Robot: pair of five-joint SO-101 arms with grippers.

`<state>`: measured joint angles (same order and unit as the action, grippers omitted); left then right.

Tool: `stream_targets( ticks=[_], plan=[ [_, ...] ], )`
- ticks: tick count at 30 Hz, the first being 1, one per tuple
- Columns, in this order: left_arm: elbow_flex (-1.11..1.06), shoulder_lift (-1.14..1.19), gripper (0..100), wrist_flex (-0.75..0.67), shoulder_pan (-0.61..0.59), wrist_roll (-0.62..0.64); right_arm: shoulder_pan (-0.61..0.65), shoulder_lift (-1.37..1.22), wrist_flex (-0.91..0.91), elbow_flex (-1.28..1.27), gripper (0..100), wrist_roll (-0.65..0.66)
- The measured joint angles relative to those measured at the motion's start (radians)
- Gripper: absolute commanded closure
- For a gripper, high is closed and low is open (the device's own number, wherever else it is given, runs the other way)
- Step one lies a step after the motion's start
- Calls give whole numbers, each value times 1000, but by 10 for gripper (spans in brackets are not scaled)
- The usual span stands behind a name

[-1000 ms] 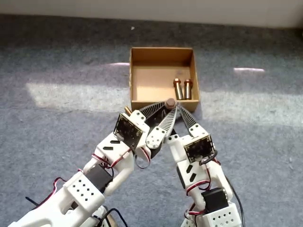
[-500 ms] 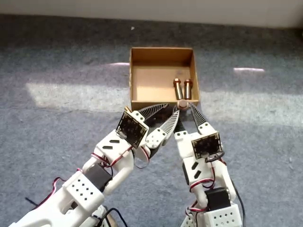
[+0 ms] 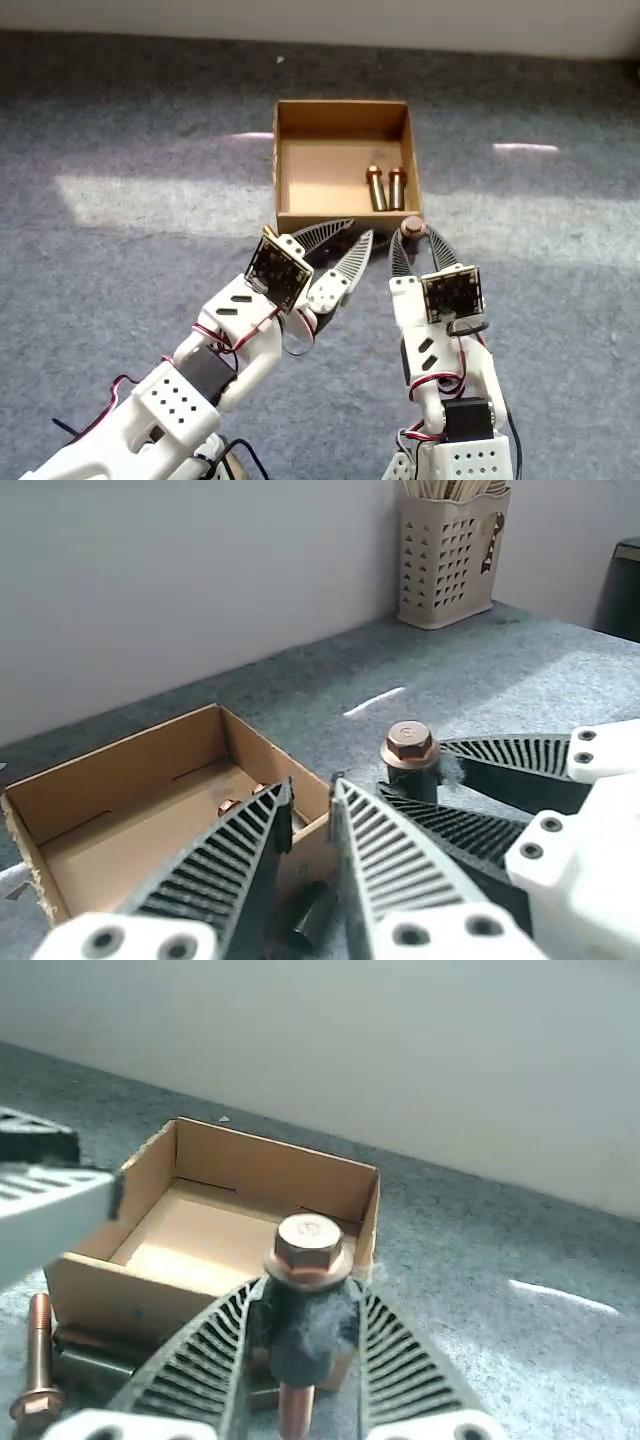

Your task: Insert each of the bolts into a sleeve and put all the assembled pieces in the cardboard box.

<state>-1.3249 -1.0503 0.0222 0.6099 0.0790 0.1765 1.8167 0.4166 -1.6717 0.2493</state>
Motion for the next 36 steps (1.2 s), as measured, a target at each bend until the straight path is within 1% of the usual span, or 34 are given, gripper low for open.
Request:
stream_targets(
  ticks=[5, 9, 11, 15, 20, 22, 24, 27, 30, 33, 36],
  plan=[
    [-31, -2, 995, 0, -110, -2, -2, 0, 0, 0, 993, 0],
    [-54, -15, 995, 0, -236, -2, -2, 0, 20, 0, 993, 0],
    [-86, -58, 995, 0, -293, -2, -2, 0, 35, 0, 993, 0],
    [-178, -210, 995, 0, -339, -2, -2, 0, 35, 0, 993, 0],
    [-334, -477, 994, 0, -400, -2, -2, 0, 35, 0, 993, 0],
    [-345, -574, 994, 14, -440, -2, -2, 0, 35, 0, 993, 0],
    [-348, -643, 994, 86, -474, 0, -3, 0, 35, 0, 993, 0],
    [-348, -709, 994, 226, -491, 55, -25, 0, 35, 0, 993, 0],
    [-348, -717, 994, 351, -488, 83, -48, 0, 35, 0, 993, 0],
    [-348, -717, 994, 446, -497, 89, -54, 0, 37, 0, 993, 0],
    [-350, -717, 994, 540, -497, 92, -54, 0, 107, 0, 993, 0]
  ],
)
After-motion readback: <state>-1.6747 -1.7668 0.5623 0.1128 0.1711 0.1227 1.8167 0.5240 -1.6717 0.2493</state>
